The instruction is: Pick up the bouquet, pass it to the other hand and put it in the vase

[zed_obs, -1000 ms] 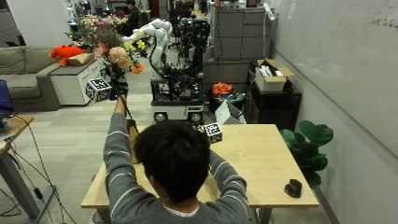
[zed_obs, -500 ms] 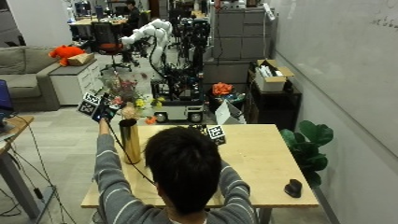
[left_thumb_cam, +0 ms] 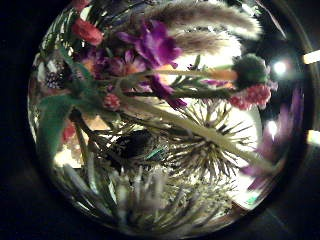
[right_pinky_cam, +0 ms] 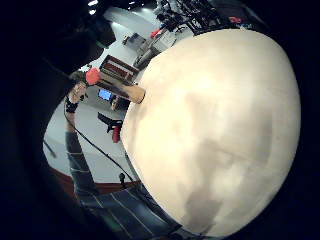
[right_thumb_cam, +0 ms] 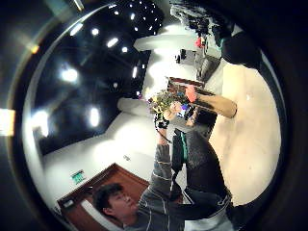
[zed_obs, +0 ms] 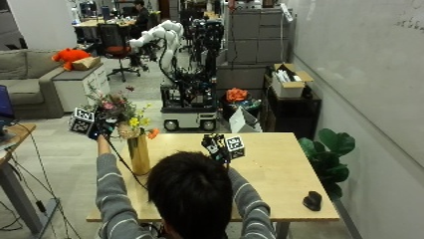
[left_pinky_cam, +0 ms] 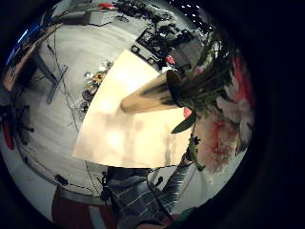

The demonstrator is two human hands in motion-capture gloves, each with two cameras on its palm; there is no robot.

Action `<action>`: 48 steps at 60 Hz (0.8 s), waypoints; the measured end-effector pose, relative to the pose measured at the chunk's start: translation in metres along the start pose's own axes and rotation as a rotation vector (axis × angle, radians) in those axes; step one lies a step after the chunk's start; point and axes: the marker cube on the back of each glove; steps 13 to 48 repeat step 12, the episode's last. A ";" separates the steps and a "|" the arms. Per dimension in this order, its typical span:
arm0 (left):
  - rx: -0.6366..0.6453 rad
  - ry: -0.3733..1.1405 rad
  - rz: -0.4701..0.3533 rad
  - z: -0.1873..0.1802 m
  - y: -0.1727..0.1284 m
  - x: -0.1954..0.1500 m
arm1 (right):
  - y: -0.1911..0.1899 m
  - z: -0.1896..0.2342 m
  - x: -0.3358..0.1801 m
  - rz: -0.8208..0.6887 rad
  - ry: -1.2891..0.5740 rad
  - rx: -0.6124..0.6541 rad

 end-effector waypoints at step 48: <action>0.053 0.015 -0.036 0.014 0.019 -0.010 | 0.023 0.015 -0.014 -0.058 -0.107 -0.049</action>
